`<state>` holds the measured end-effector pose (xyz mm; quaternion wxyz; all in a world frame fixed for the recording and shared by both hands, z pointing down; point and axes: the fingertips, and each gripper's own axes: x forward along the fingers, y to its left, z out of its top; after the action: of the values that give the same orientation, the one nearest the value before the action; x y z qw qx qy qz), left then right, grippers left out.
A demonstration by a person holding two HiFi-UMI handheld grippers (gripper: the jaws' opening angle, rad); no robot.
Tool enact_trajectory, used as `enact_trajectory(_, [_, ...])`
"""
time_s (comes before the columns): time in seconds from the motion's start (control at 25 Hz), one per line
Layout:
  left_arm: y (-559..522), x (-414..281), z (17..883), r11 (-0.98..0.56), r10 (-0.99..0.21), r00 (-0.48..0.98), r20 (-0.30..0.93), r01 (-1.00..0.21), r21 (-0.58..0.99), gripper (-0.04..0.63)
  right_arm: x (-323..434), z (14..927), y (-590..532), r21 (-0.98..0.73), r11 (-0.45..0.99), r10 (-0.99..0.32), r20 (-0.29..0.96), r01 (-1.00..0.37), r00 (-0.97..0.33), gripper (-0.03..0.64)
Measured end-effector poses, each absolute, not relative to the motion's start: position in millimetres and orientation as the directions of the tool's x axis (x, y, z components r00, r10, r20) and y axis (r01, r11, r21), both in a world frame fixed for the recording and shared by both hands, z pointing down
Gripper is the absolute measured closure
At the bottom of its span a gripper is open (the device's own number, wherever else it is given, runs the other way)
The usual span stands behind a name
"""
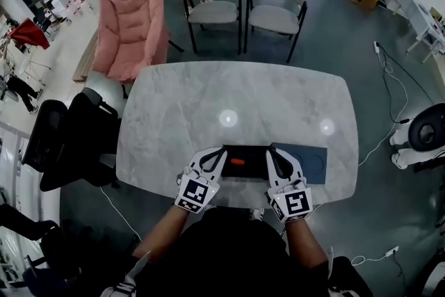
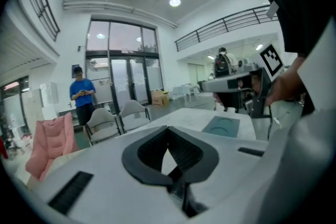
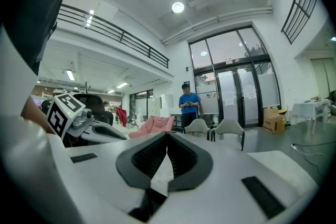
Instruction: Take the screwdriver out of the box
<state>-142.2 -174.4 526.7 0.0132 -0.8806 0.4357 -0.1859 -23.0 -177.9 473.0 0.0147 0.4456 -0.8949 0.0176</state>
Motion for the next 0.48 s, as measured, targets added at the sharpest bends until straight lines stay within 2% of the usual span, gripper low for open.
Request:
enact_trajectory(0.16, [-174.9,-126.2,557.2,-0.731,-0.670,0.596,0.443,-0.634,-0.252,0.588,-17.0,480.5,-179.1,-0.026,0.591,-0.804,0.059,-0.806,-0.591,0.592])
enact_trajectory(0.32, [-174.9,-111.7,588.1,-0.802,-0.588,0.579,0.565,-0.511,-0.311,0.586,-14.1,486.4,-176.8,-0.034,0.587,-0.806,0.072,-0.809,-0.588,0.592])
enact_trajectory(0.36, [-174.5,-107.6,598.0,-0.820,-0.561,0.571,0.600,-0.482,-0.308,0.566,-13.0,487.2,-176.7,-0.033,0.586,-0.806,0.074,-0.810,-0.587,0.592])
enact_trajectory(0.48, [-172.4,-98.6,628.7,-0.868,-0.481,0.526,0.702,-0.400,-0.295,0.446,-8.6,489.5,-177.9,-0.031,0.581,-0.810,0.077,-0.813,-0.581,0.592])
